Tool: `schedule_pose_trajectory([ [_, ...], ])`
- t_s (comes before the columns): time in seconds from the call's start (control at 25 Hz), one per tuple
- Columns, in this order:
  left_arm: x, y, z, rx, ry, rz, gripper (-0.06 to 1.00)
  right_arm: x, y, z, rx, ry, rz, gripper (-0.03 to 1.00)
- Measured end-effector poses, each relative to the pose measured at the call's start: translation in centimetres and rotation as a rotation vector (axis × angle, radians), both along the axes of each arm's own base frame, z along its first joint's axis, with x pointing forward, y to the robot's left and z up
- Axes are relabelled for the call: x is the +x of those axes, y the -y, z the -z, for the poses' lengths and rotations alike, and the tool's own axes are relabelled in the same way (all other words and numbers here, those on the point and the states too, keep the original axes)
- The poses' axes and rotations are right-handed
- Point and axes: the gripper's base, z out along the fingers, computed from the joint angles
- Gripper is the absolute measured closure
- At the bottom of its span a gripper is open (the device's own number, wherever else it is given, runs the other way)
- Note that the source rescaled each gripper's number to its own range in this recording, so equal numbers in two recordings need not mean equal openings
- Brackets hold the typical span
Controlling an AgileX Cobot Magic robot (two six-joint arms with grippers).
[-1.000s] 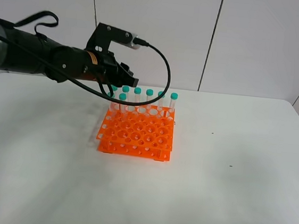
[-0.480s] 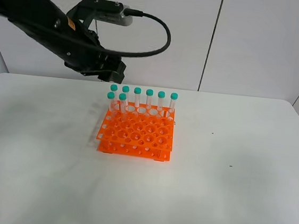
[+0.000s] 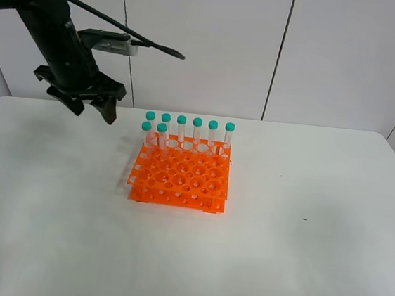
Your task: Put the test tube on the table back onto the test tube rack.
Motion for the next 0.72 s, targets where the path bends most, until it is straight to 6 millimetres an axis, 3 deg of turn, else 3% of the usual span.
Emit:
schedule_pose_trajectory([
  [0.2,0.2,-5.7,0.2,0.048,-0.078,-0.136,-0.05,0.0,0.0,0.0,0.000,0.000,0.000,-0.03],
  [0.32,-0.3,-7.8,0.4,0.054,-0.144,-0.197,-0.05,0.0,0.0,0.0,0.000,0.000,0.000,-0.03],
  [0.56,-0.5,-8.0,0.4,0.015,-0.155,-0.217,-0.05,0.0,0.0,0.0,0.000,0.000,0.000,-0.03],
  [0.72,-2.4,-8.1,0.5,0.016,-0.179,-0.209,-0.05,0.0,0.0,0.0,0.000,0.000,0.000,-0.03],
])
